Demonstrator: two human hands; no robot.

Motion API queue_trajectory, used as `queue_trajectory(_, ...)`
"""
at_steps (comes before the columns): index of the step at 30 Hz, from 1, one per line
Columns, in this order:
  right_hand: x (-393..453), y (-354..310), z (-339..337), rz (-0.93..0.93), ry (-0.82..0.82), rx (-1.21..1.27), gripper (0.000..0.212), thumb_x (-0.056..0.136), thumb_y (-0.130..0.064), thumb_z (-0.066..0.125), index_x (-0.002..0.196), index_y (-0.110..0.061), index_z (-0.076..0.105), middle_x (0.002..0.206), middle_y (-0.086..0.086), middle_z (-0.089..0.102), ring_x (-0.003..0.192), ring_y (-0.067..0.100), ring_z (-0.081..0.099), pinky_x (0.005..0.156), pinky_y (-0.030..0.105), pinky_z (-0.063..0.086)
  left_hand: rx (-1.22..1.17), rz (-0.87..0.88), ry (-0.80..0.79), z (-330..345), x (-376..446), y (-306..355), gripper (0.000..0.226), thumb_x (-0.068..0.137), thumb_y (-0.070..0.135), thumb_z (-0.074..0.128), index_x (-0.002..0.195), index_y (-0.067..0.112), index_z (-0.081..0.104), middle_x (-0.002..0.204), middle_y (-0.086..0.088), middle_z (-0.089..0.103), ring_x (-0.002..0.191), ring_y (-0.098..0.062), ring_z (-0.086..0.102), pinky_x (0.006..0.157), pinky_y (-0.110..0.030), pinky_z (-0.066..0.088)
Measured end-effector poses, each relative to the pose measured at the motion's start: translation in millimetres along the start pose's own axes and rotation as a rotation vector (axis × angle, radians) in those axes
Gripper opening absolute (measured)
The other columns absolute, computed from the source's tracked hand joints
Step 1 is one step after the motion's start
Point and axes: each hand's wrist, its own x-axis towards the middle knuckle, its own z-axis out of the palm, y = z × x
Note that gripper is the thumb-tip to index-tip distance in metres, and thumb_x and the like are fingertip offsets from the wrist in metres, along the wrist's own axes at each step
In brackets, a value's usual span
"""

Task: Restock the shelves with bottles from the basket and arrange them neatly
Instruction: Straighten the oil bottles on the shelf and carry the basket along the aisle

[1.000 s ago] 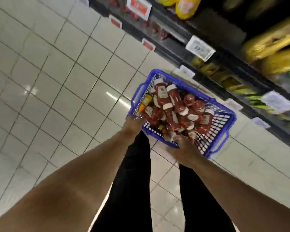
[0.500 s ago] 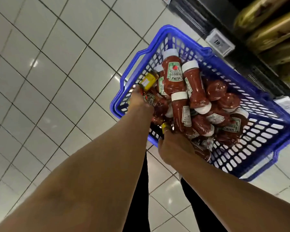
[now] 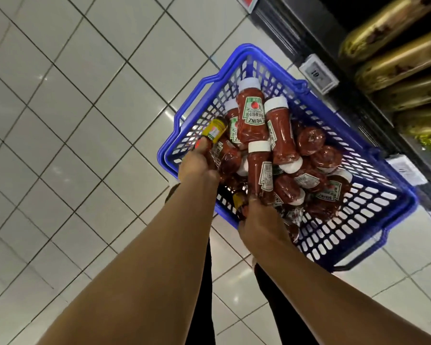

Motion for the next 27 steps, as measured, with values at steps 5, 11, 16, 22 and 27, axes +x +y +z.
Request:
queue_trajectory(5, -39, 38, -24, -0.007, 0.158, 0.365, 0.021, 0.077, -0.026, 0.082, 0.080, -0.032, 0.062, 0.064, -0.022, 0.061, 0.069, -0.010, 0.064, 0.049, 0.005, 0.038, 0.042, 0.187, -0.208, -39, -46, -10, 0.048, 0.087, 0.007, 0.071, 0.133, 0.006, 0.060, 0.124, -0.012, 0.071, 0.112, -0.029, 0.070, 0.094, -0.044, 0.058)
queue_trajectory(11, -105, 73, -77, -0.090, 0.328, 0.507, 0.025, 0.074, -0.032, 0.086, 0.097, -0.030, 0.076, 0.079, -0.029, 0.066, 0.084, -0.022, 0.059, 0.056, -0.001, 0.041, 0.039, 0.134, -0.422, -59, -119, 4, 0.020, 0.096, 0.032, 0.064, 0.101, 0.015, 0.073, 0.104, -0.006, 0.071, 0.084, -0.016, 0.067, 0.070, -0.025, 0.055)
queue_trajectory(16, -184, 72, -175, -0.203, 0.373, 0.681, 0.029, 0.067, -0.052, 0.075, 0.096, -0.049, 0.074, 0.086, -0.021, 0.075, 0.079, -0.004, 0.069, 0.064, 0.011, 0.053, 0.073, -0.045, -0.647, -35, -221, 32, 0.046, 0.105, 0.051, 0.042, 0.091, 0.012, 0.061, 0.095, -0.007, 0.060, 0.087, -0.024, 0.066, 0.075, -0.043, 0.060)
queue_trajectory(22, -288, 7, -308, -0.453, 0.506, 0.756, 0.020, 0.070, -0.030, 0.077, 0.085, -0.043, 0.077, 0.066, -0.022, 0.070, 0.058, -0.009, 0.059, 0.058, 0.008, 0.045, 0.238, -0.216, -0.988, -17, -355, 82, 0.054, 0.104, 0.052, 0.037, 0.095, 0.007, 0.065, 0.106, -0.017, 0.071, 0.111, -0.045, 0.066, 0.088, -0.066, 0.050)
queue_trajectory(27, -366, -55, -397, -0.674, 0.534, 0.828, 0.024, 0.077, 0.002, 0.075, 0.090, -0.019, 0.074, 0.083, -0.015, 0.076, 0.074, 0.000, 0.065, 0.072, 0.020, 0.052, 0.378, -0.229, -1.338, 5, -455, 129, 0.049, 0.105, 0.049, 0.038, 0.110, 0.010, 0.067, 0.146, -0.016, 0.055, 0.141, -0.046, 0.041, 0.108, -0.081, 0.021)
